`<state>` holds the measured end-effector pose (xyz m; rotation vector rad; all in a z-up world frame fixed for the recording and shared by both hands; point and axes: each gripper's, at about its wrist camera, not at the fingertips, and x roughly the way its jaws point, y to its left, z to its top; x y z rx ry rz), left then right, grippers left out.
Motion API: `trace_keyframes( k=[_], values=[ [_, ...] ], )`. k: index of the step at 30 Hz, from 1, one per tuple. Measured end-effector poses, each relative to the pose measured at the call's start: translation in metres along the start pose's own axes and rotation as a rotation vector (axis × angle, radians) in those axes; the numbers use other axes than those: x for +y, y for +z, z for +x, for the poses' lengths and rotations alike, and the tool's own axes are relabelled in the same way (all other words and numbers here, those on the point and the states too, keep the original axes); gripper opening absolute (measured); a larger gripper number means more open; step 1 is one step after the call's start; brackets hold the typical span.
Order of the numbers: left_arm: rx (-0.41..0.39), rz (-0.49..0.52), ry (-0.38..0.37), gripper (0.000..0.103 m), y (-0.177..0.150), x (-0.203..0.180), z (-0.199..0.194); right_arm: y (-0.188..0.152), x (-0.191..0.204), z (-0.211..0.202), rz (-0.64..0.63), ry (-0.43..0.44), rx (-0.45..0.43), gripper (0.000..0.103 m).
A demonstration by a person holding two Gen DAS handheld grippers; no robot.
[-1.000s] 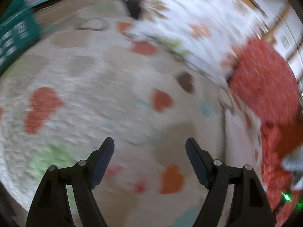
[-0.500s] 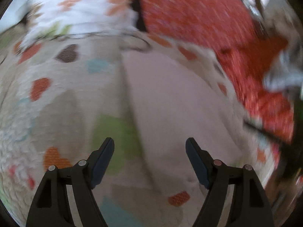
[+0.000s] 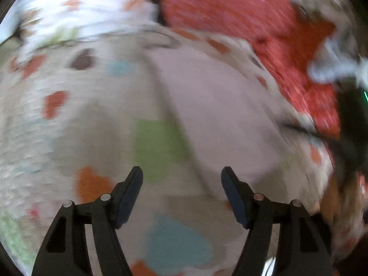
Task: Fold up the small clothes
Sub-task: 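Grasp the pink cardigan edge with the right gripper and fold it over, then release the folded cardigan and withdraw the right gripper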
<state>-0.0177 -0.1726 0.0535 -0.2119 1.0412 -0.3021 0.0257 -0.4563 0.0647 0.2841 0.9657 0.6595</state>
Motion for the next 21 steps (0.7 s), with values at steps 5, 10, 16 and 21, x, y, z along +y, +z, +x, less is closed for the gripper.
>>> trace_keyframes(
  k=[5, 10, 16, 21],
  values=[
    [-0.038, -0.219, 0.016, 0.070, 0.000, 0.057, -0.018, -0.056, 0.058, 0.036, -0.107, 0.056, 0.137, 0.039],
    [-0.054, -0.298, -0.043, 0.070, -0.005, 0.073, -0.026, -0.080, 0.080, 0.080, -0.231, -0.300, 0.075, 0.040],
    [-0.090, -0.346, -0.034, 0.070, -0.007, 0.087, -0.042, -0.086, 0.118, 0.105, -0.342, -0.310, 0.019, 0.044],
    [-0.104, -0.376, -0.032, 0.070, -0.007, 0.095, -0.047, -0.100, 0.140, 0.120, -0.403, -0.306, 0.032, 0.056]
  ],
)
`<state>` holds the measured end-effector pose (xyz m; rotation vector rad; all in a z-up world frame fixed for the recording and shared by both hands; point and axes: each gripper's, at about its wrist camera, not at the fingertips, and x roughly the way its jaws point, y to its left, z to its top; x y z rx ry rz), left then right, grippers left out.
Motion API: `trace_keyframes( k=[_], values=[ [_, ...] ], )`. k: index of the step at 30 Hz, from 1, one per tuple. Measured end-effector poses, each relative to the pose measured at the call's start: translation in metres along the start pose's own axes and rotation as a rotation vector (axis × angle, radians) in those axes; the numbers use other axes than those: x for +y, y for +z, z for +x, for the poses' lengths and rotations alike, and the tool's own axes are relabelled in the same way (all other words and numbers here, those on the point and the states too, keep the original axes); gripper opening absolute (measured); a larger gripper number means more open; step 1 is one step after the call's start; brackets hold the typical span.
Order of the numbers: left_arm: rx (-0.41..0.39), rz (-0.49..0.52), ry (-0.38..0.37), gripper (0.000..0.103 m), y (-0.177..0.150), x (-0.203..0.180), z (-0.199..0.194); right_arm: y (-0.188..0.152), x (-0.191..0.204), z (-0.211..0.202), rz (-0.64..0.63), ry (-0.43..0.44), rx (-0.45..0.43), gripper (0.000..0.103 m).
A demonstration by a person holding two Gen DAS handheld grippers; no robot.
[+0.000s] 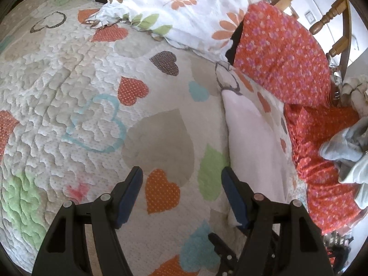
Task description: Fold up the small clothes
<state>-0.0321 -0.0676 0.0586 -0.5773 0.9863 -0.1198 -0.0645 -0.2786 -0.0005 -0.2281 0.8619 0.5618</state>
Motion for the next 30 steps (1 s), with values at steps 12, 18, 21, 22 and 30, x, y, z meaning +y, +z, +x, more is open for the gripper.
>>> trace_keyframes(
  k=[12, 18, 21, 22, 30],
  values=[
    [0.002, 0.013, 0.026, 0.070, -0.004, -0.013, 0.013, -0.044, 0.038, -0.035, -0.280, 0.006, 0.064, 0.054],
    [0.023, 0.128, 0.026, 0.070, -0.014, -0.055, 0.031, -0.017, -0.082, -0.091, 0.061, -0.037, -0.006, 0.055],
    [0.049, 0.177, 0.015, 0.070, -0.022, -0.079, 0.045, -0.003, -0.163, -0.104, 0.298, -0.115, -0.052, 0.055],
    [0.059, 0.201, 0.016, 0.070, -0.026, -0.089, 0.052, 0.000, -0.186, -0.104, 0.362, -0.135, -0.066, 0.055],
    [0.132, 0.356, 0.048, 0.070, -0.056, -0.139, 0.101, 0.011, -0.307, -0.059, 0.740, -0.088, -0.067, 0.036]
  ],
)
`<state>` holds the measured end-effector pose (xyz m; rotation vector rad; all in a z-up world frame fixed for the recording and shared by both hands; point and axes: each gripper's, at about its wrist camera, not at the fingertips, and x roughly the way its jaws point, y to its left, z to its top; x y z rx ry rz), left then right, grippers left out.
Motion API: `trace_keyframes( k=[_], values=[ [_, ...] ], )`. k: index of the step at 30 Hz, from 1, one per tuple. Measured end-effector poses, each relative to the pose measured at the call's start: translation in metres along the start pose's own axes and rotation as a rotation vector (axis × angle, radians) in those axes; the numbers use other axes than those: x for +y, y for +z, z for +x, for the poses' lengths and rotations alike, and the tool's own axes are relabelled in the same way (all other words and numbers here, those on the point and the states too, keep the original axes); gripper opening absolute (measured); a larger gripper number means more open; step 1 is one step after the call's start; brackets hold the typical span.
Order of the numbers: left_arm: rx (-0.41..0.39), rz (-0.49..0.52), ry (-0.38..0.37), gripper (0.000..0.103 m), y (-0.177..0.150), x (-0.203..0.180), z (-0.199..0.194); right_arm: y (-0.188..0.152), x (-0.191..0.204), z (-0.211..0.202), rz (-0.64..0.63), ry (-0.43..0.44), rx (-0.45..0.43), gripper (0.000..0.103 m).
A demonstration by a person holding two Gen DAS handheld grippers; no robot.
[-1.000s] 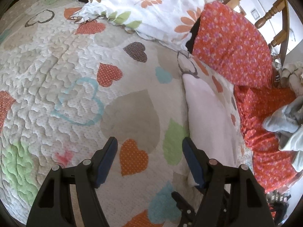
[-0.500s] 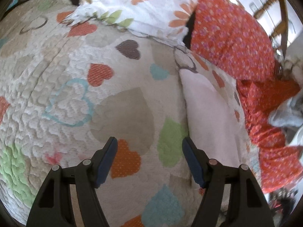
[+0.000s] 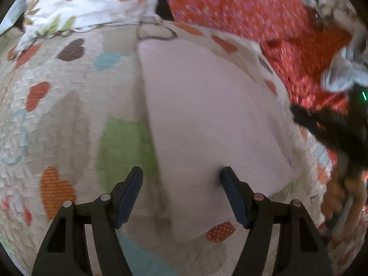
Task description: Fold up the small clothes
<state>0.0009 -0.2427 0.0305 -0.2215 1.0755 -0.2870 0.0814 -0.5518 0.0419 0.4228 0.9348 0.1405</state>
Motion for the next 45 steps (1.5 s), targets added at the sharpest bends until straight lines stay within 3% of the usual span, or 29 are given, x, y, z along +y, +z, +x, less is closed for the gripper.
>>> trace_keyframes(
  k=[3, 7, 12, 17, 21, 23, 25, 28, 31, 33, 36, 37, 40, 45],
  values=[
    [0.027, 0.022, 0.006, 0.070, -0.002, -0.008, 0.013, 0.009, -0.008, 0.021, 0.024, 0.013, 0.032, 0.036],
    [0.045, 0.014, -0.002, 0.074, -0.001, -0.007, 0.022, 0.013, 0.002, 0.031, -0.020, 0.114, 0.050, 0.036],
    [0.045, 0.010, -0.012, 0.074, -0.002, -0.007, 0.023, -0.007, 0.021, 0.065, -0.067, 0.152, 0.173, 0.039],
    [0.046, 0.020, -0.018, 0.075, -0.003, -0.008, 0.023, -0.001, 0.034, 0.052, -0.133, 0.086, 0.123, 0.012],
    [0.050, 0.063, 0.002, 0.080, -0.006, -0.014, 0.026, 0.000, 0.026, 0.058, -0.166, -0.076, 0.116, 0.011],
    [0.052, 0.080, 0.010, 0.082, -0.007, -0.016, 0.026, -0.004, 0.026, 0.068, -0.231, -0.229, 0.113, 0.011],
    [0.056, 0.074, 0.004, 0.084, -0.008, -0.015, 0.026, 0.000, 0.015, 0.069, -0.200, -0.285, 0.112, 0.011],
    [0.055, 0.061, -0.024, 0.084, -0.008, -0.012, 0.022, 0.009, -0.005, 0.048, -0.077, -0.191, 0.055, 0.012],
    [0.013, -0.005, -0.104, 0.084, -0.007, -0.001, 0.007, 0.013, 0.004, 0.016, -0.088, -0.040, -0.059, 0.012],
    [-0.036, -0.028, -0.106, 0.084, -0.006, 0.006, -0.006, 0.011, 0.016, 0.011, -0.115, 0.062, -0.050, 0.013],
    [-0.112, -0.062, -0.069, 0.084, -0.002, 0.019, -0.021, -0.003, 0.036, 0.021, -0.172, 0.192, 0.061, 0.026],
    [-0.121, -0.072, -0.056, 0.084, 0.000, 0.022, -0.021, -0.007, 0.039, 0.027, -0.180, 0.191, 0.095, 0.031],
    [-0.092, -0.099, -0.013, 0.084, 0.000, 0.032, -0.012, -0.016, 0.037, 0.050, -0.193, 0.086, 0.182, 0.031],
    [-0.042, -0.089, 0.009, 0.084, 0.002, 0.028, 0.008, -0.002, 0.026, 0.045, -0.168, 0.042, 0.155, 0.031]
  ],
)
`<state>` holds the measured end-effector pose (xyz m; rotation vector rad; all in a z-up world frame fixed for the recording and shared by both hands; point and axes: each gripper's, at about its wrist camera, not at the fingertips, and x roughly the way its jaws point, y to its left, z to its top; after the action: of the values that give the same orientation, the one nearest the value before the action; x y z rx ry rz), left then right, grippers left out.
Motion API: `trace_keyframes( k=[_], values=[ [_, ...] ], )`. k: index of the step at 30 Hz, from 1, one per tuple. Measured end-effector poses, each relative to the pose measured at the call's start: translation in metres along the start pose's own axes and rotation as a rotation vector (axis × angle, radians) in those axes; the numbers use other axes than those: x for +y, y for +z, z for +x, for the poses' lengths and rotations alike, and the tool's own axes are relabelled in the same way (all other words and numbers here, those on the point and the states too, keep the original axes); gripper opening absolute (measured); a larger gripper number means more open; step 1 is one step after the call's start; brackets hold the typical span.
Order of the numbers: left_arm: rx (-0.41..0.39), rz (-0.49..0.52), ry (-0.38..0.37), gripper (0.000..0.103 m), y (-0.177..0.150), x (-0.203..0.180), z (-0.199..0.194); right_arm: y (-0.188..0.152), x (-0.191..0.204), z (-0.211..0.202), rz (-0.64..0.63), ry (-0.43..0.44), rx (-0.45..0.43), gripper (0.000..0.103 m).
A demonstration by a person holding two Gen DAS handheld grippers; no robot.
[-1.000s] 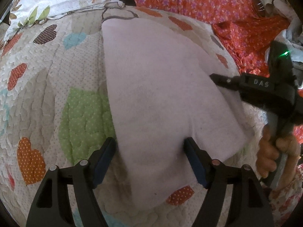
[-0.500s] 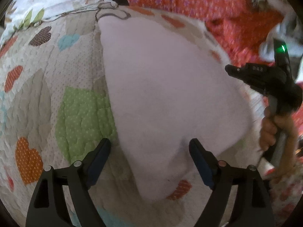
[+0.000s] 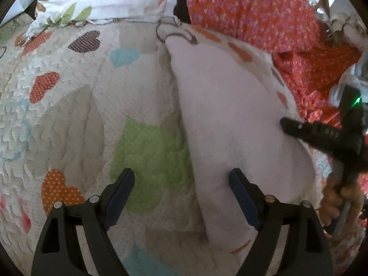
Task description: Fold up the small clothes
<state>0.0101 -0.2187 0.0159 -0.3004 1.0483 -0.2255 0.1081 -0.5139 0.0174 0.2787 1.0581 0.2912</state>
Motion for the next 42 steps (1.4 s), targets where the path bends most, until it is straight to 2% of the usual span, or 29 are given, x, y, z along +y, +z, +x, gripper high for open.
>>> trace_keyframes(
  k=[4, 6, 8, 12, 14, 17, 20, 22, 24, 26, 27, 29, 31, 33, 38, 42],
  values=[
    [0.008, -0.037, 0.009, 0.094, 0.002, 0.009, 0.006, 0.003, -0.014, 0.001, 0.059, -0.003, 0.014, 0.032],
    [0.000, -0.039, 0.011, 0.094, 0.002, 0.010, 0.008, 0.004, -0.019, -0.001, 0.090, 0.020, 0.016, 0.033],
    [-0.021, -0.017, 0.052, 0.096, -0.001, 0.005, 0.008, 0.005, -0.026, -0.008, 0.130, 0.065, 0.009, 0.041],
    [-0.055, 0.008, 0.137, 0.097, -0.008, -0.004, 0.004, 0.006, -0.027, -0.021, 0.160, 0.081, -0.027, 0.043],
    [-0.069, -0.004, 0.165, 0.097, -0.011, -0.008, -0.005, 0.005, -0.028, -0.028, 0.170, 0.086, -0.042, 0.048],
    [-0.110, -0.039, 0.183, 0.097, -0.020, -0.012, -0.027, 0.004, -0.030, -0.038, 0.176, 0.091, -0.067, 0.050],
    [-0.161, -0.054, 0.230, 0.097, -0.025, -0.022, -0.052, 0.003, -0.035, -0.045, 0.173, 0.053, -0.096, 0.054],
    [-0.228, -0.036, 0.287, 0.097, -0.026, -0.034, -0.078, 0.001, -0.040, -0.047, 0.178, 0.027, -0.099, 0.055],
    [-0.317, -0.004, 0.349, 0.097, -0.026, -0.046, -0.105, 0.000, -0.046, -0.053, 0.194, 0.041, -0.106, 0.055],
    [-0.457, 0.017, 0.464, 0.098, -0.029, -0.061, -0.137, -0.001, -0.050, -0.059, 0.200, 0.050, -0.119, 0.055],
    [-0.525, 0.015, 0.527, 0.103, -0.032, -0.067, -0.150, -0.001, -0.050, -0.061, 0.199, 0.054, -0.125, 0.055],
    [-0.654, -0.004, 0.673, 0.103, -0.039, -0.080, -0.176, -0.003, -0.049, -0.064, 0.197, 0.065, -0.135, 0.056],
    [-0.700, -0.006, 0.760, 0.103, -0.043, -0.090, -0.192, -0.005, -0.044, -0.065, 0.188, 0.068, -0.134, 0.056],
    [-0.706, 0.006, 0.715, 0.103, -0.046, -0.096, -0.204, -0.009, -0.038, -0.065, 0.172, 0.075, -0.132, 0.056],
    [-0.681, -0.051, 0.585, 0.103, -0.057, -0.101, -0.219, -0.019, -0.020, -0.070, 0.121, 0.084, -0.143, 0.056],
    [-0.663, -0.079, 0.532, 0.103, -0.069, -0.104, -0.218, -0.025, -0.012, -0.082, 0.082, 0.092, -0.170, 0.056]
  ],
)
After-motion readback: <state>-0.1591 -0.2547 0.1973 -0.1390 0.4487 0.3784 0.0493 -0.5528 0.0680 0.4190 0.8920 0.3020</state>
